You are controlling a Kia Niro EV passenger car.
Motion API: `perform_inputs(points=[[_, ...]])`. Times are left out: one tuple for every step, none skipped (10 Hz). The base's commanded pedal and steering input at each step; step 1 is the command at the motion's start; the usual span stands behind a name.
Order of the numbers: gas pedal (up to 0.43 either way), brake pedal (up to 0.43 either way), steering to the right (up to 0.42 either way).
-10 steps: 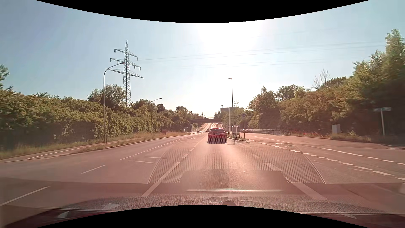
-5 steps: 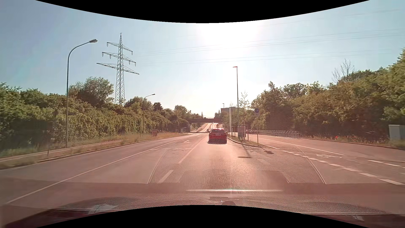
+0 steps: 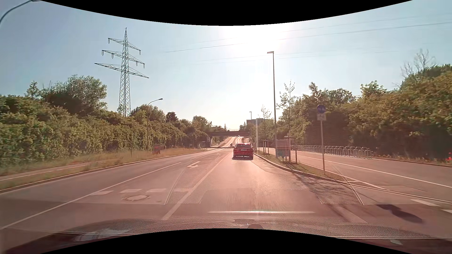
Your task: Follow the waypoints while adhering to traffic rules and regulations
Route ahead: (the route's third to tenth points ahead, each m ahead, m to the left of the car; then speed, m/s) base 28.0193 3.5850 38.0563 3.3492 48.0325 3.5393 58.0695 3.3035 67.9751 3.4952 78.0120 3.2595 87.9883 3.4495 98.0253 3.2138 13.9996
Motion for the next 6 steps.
perform_inputs(points=[[0.150,0.006,-0.001],[0.150,0.000,-0.001],[0.150,0.006,-0.001],[0.150,0.006,-0.001],[0.150,0.006,-0.001],[0.157,0.006,-0.001]])
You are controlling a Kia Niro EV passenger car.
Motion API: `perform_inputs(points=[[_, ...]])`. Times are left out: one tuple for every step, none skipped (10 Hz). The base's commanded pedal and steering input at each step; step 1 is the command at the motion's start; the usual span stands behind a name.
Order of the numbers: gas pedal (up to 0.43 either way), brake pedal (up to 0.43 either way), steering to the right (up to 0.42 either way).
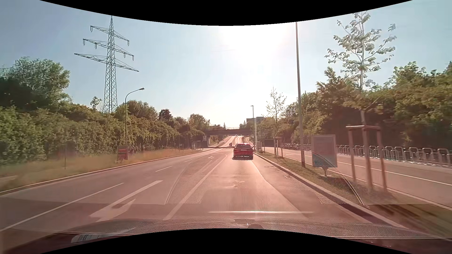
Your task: Follow the waypoints while adhering to traffic rules and regulations
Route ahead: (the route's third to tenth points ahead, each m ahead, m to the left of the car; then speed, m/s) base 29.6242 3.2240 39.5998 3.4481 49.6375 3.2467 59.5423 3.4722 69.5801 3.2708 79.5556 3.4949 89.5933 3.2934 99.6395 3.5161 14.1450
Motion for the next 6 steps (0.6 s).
perform_inputs(points=[[0.157,0.006,-0.001],[0.157,0.006,0.000],[0.157,0.006,0.001],[0.169,0.006,0.002],[0.169,0.006,0.002],[0.169,0.006,0.002]])
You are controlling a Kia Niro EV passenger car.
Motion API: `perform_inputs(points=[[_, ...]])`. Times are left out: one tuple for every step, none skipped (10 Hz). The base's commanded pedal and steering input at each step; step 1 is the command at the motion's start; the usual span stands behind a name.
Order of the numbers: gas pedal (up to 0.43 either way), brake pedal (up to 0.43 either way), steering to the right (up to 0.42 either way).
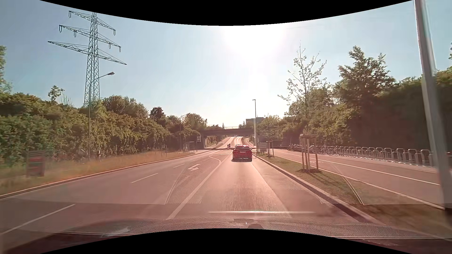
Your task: Follow the waypoints while adhering to traffic rules and regulations
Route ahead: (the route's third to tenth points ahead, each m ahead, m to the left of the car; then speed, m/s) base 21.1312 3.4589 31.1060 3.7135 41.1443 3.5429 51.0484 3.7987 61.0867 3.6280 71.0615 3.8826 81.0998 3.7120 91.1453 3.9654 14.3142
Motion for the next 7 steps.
perform_inputs(points=[[0.169,0.006,0.002],[0.169,0.006,0.002],[0.169,0.006,0.002],[0.169,0.006,0.000],[0.169,0.006,0.000],[0.169,0.006,0.000],[0.169,0.006,0.000]])
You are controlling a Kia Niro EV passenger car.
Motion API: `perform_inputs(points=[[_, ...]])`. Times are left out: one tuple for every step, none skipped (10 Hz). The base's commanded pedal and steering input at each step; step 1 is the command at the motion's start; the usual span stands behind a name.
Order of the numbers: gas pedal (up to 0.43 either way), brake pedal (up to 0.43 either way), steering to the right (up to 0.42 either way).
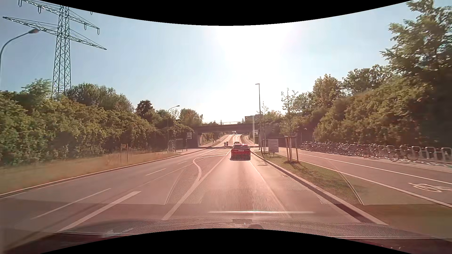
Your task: Follow the waypoints while adhering to traffic rules and regulations
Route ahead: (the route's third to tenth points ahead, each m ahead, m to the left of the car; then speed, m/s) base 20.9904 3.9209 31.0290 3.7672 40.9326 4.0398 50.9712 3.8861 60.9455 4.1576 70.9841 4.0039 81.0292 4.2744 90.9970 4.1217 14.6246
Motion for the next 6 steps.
perform_inputs(points=[[0.169,0.006,0.000],[0.169,0.006,0.000],[0.169,0.006,0.000],[0.169,0.000,-0.001],[0.169,0.006,-0.002],[0.169,0.000,-0.002]])
